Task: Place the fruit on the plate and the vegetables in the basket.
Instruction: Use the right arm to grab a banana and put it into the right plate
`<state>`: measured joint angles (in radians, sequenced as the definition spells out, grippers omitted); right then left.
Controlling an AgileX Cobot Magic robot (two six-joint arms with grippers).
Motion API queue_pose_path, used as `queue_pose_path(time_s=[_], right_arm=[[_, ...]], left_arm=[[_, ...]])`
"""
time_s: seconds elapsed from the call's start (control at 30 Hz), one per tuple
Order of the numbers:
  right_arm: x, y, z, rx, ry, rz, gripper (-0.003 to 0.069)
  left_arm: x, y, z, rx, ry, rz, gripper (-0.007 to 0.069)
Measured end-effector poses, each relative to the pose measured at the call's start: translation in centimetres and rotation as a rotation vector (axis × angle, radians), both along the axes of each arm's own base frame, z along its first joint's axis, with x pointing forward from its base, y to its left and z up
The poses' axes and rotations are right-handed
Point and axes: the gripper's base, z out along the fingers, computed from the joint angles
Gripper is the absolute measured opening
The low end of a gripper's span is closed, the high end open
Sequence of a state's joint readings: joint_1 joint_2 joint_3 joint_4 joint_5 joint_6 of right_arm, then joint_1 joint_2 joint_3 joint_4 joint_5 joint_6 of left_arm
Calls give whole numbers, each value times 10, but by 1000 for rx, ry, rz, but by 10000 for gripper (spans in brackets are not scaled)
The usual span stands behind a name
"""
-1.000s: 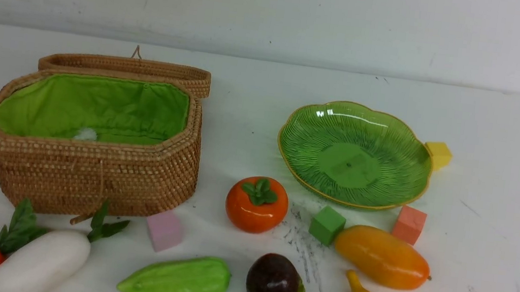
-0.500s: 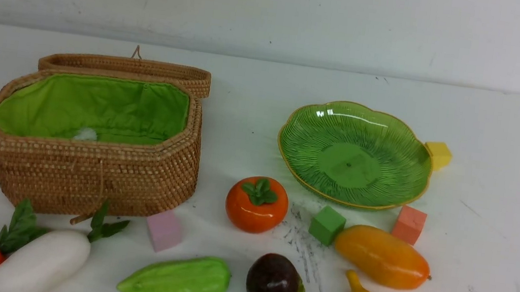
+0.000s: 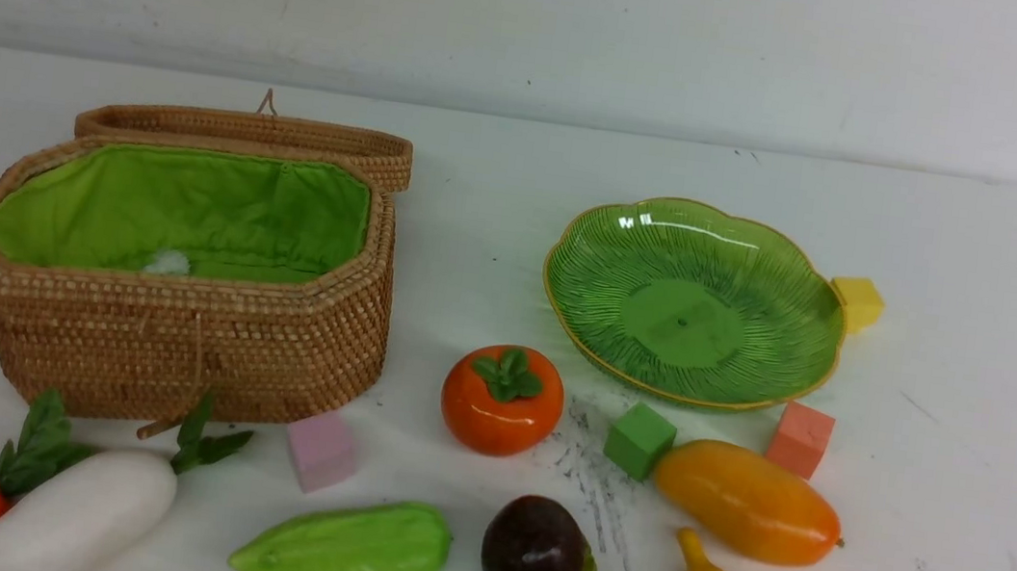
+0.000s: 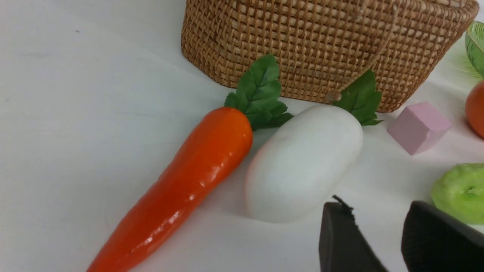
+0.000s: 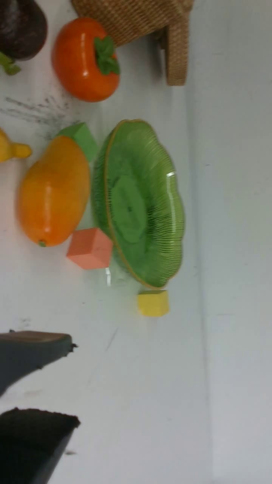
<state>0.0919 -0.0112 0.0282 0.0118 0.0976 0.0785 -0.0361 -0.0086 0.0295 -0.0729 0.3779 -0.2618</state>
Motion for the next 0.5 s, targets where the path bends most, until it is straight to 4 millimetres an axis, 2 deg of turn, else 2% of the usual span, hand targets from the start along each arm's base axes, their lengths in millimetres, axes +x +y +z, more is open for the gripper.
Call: queue_pose_path(time_s=[0.3,0.5], right_arm=[[0,0,12,16,-133,-1,241],[-2,0,21,131,-219,7,241]], left_arm=[[0,0,0,0,0,0,239],[0,0,0,0,0,0,239]])
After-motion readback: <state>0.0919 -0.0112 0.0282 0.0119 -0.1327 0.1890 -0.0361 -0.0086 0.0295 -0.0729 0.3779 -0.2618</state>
